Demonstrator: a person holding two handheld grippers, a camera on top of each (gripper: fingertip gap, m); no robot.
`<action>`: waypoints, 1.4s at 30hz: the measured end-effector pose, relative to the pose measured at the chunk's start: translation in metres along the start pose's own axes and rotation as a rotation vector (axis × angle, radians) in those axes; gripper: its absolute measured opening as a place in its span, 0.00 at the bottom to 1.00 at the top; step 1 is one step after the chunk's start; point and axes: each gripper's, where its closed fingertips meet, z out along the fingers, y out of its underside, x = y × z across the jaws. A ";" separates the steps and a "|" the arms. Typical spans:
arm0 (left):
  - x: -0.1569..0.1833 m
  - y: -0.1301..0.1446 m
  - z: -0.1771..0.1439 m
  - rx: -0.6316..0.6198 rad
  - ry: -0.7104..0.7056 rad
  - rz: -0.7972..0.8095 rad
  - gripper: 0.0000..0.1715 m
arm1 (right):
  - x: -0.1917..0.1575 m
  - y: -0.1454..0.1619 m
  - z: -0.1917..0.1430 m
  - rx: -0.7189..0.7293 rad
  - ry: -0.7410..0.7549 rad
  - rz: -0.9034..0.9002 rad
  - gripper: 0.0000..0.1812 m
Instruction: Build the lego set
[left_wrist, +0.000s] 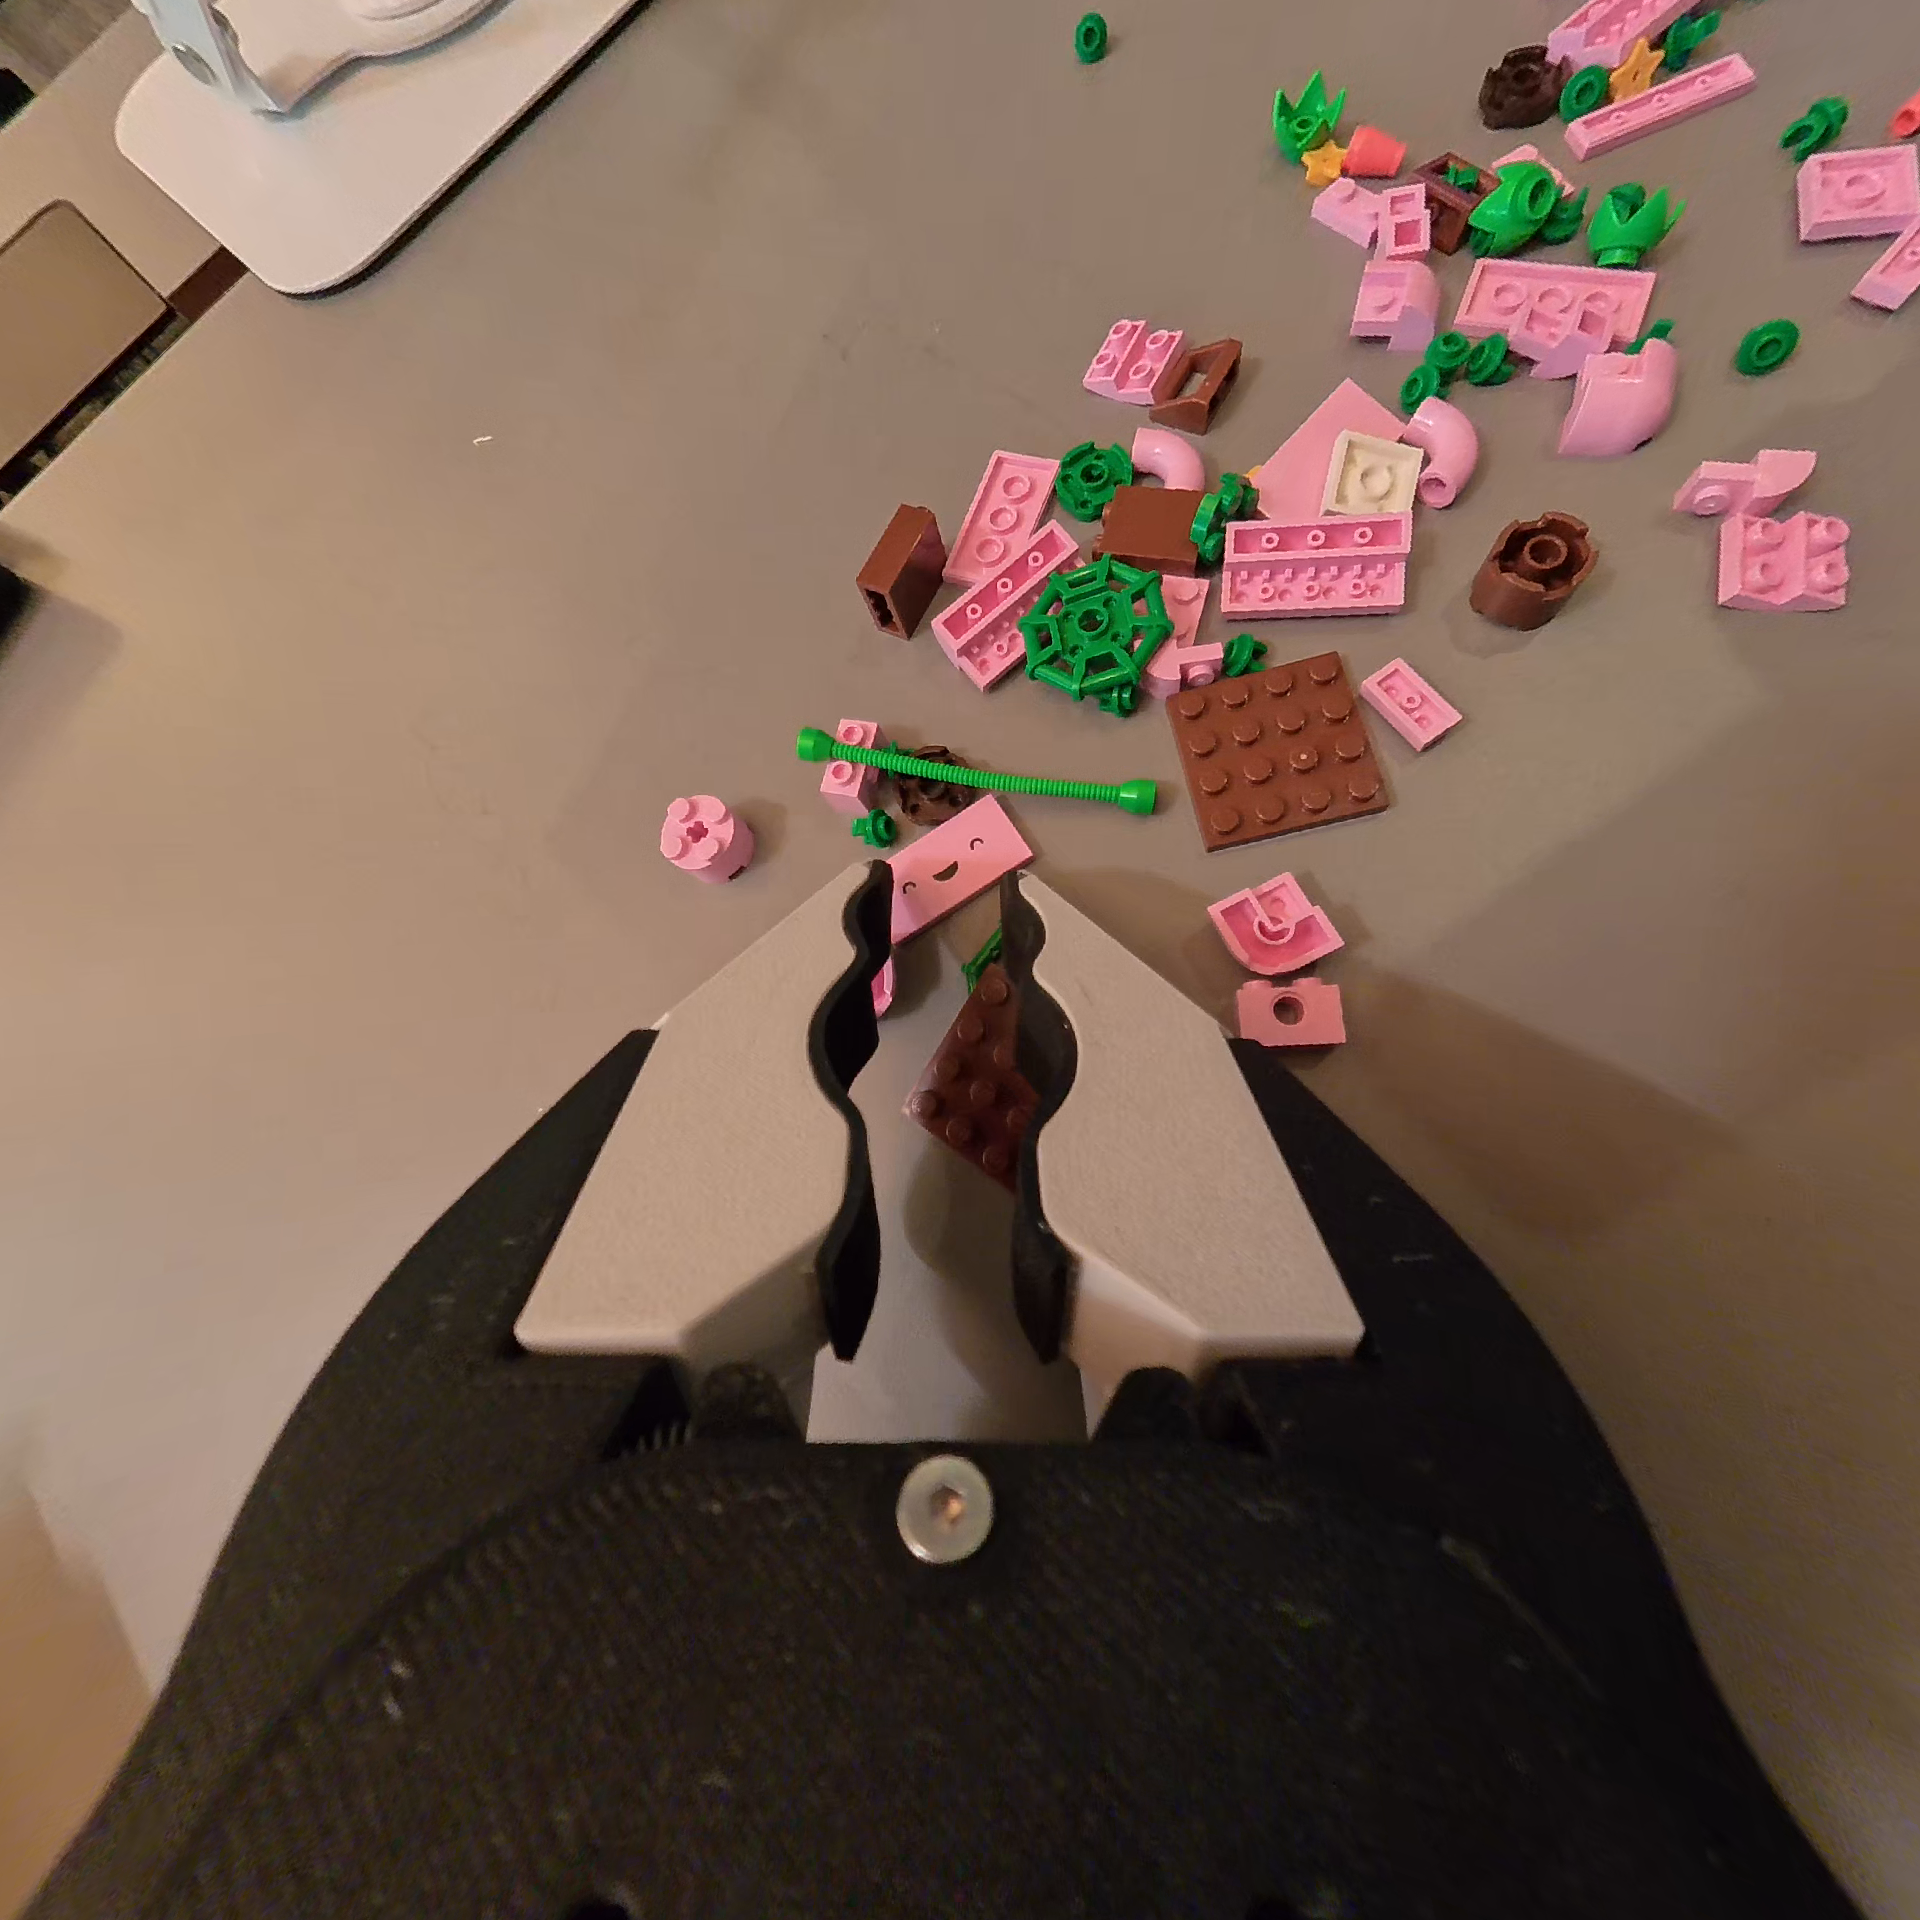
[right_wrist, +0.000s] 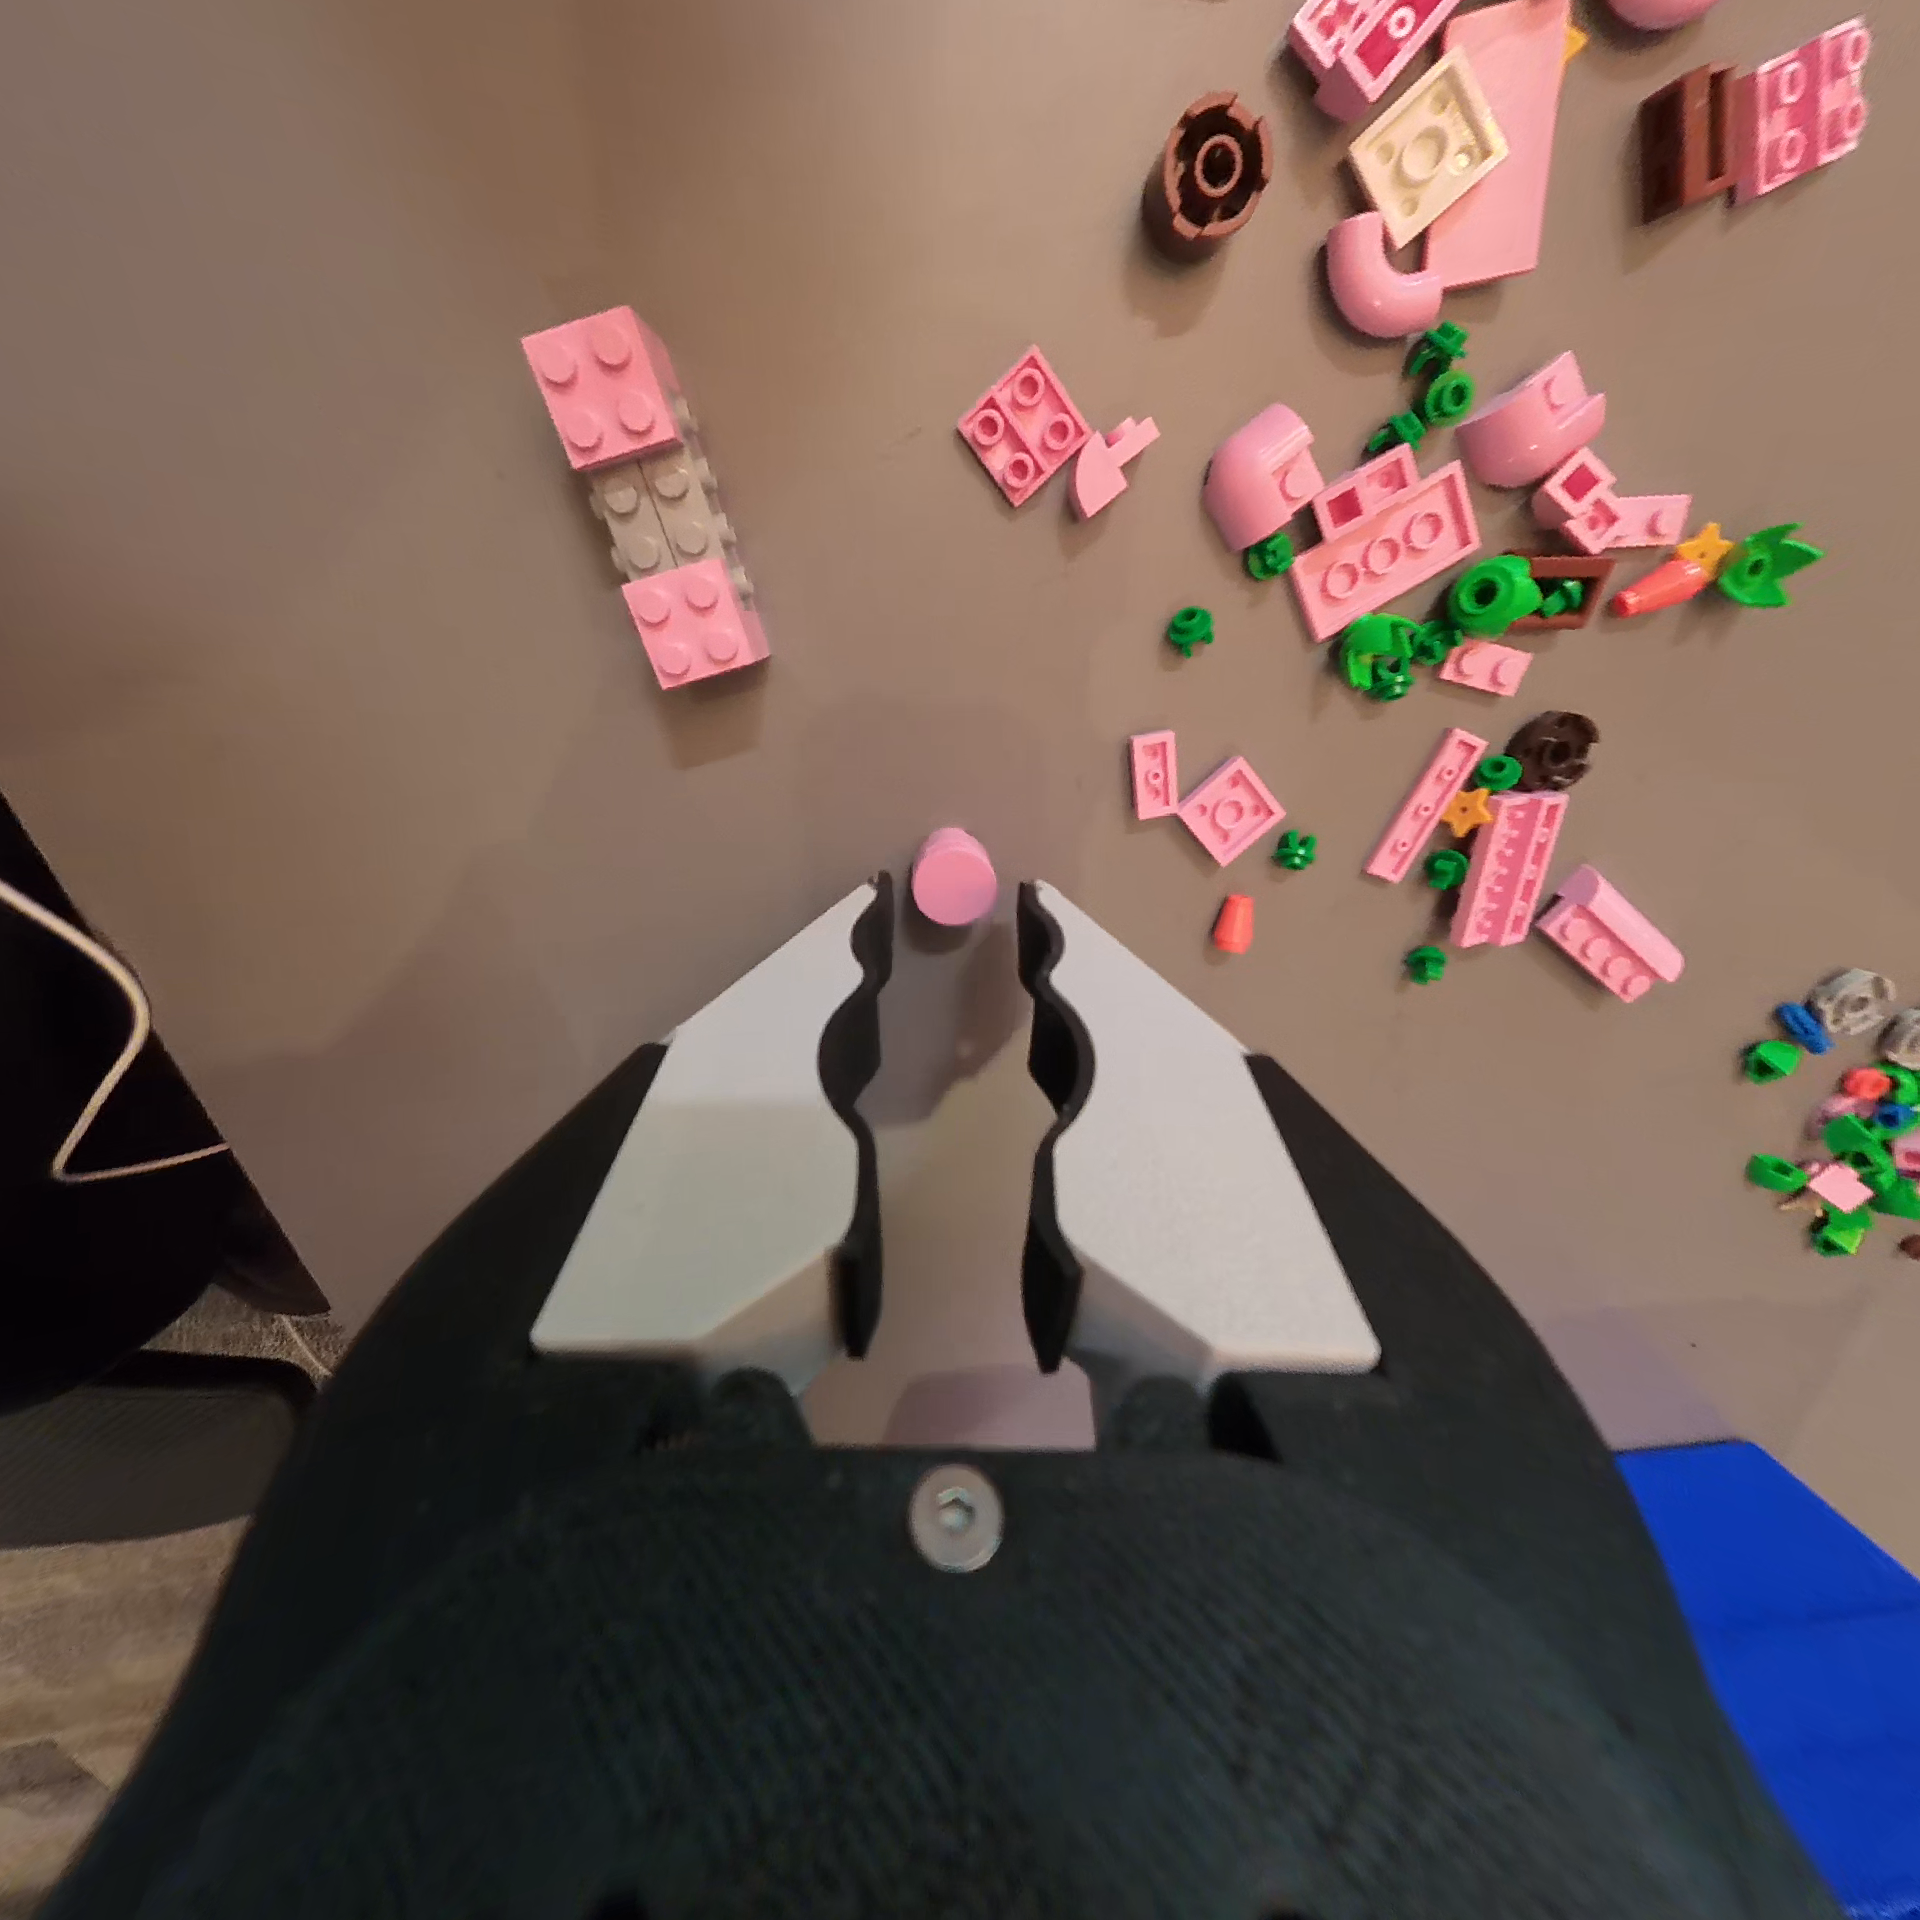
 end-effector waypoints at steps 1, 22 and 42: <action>0.000 0.000 0.000 0.000 0.000 0.000 0.11 | 0.001 0.000 -0.002 0.006 0.004 0.002 0.12; 0.000 0.000 0.000 0.000 -0.001 0.002 0.11 | -0.001 -0.006 0.002 0.056 -0.036 0.027 0.00; 0.001 0.000 0.000 0.003 0.002 0.003 0.11 | -0.001 -0.008 0.005 -0.012 -0.086 0.096 0.00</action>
